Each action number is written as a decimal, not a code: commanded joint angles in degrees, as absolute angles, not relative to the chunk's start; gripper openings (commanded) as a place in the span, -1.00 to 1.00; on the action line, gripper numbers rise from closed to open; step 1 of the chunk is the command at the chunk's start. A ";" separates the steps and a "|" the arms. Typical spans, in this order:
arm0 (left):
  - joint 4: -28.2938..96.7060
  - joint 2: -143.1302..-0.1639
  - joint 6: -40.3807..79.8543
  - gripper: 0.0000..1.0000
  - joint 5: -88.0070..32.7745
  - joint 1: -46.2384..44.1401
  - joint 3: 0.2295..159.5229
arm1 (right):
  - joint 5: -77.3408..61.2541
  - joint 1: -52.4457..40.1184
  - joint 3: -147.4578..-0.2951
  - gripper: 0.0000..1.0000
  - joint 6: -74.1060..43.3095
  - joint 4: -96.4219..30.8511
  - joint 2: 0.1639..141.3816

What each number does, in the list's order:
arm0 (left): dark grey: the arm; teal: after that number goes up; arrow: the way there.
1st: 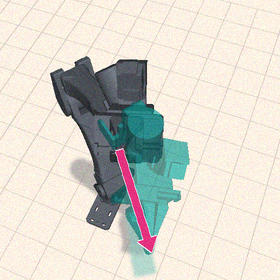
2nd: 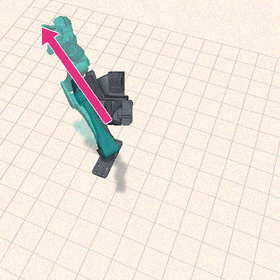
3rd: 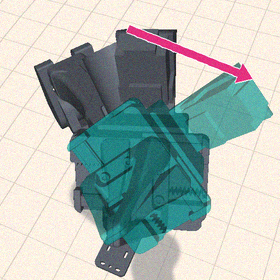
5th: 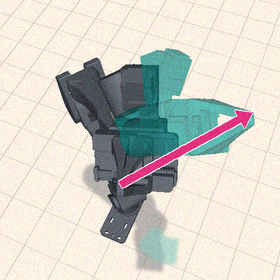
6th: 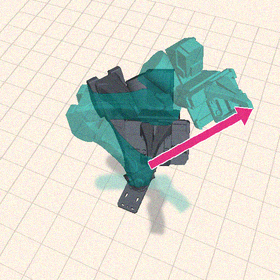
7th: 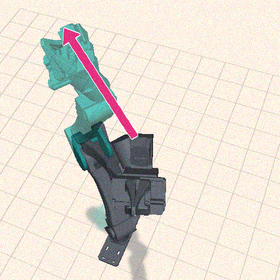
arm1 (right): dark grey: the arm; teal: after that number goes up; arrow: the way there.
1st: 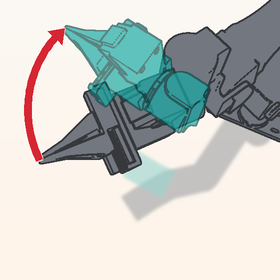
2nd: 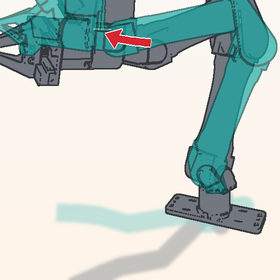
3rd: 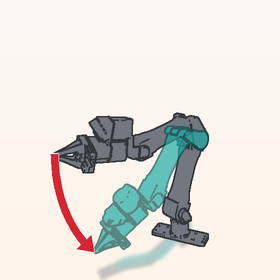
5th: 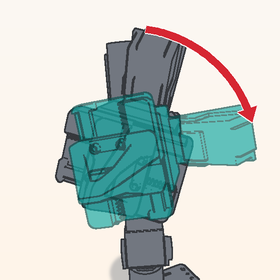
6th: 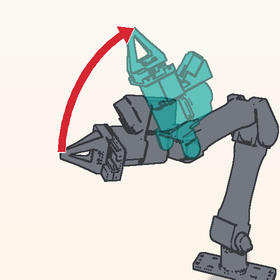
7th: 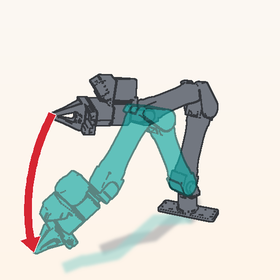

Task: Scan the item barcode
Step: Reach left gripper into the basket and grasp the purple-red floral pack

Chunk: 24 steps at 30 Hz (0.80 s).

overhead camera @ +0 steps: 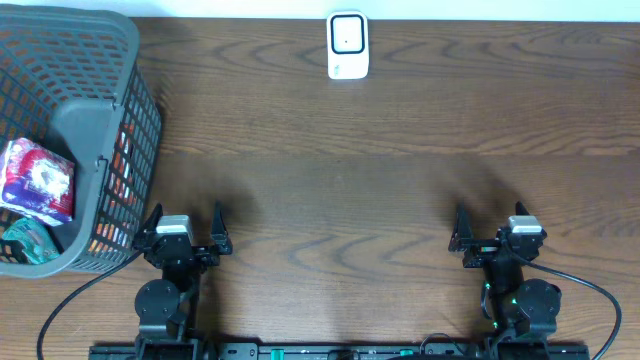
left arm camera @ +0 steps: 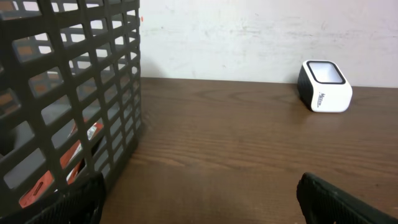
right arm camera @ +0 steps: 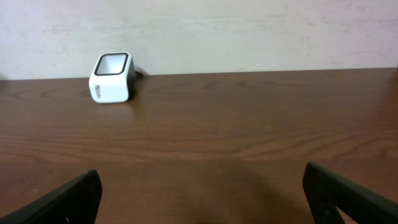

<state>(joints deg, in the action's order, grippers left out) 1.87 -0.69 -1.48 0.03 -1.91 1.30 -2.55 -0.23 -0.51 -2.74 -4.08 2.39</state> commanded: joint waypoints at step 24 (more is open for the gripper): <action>-4.05 -34.11 -8.88 0.95 0.16 -1.65 53.87 | -2.02 0.78 -0.32 0.99 -2.72 -4.23 2.55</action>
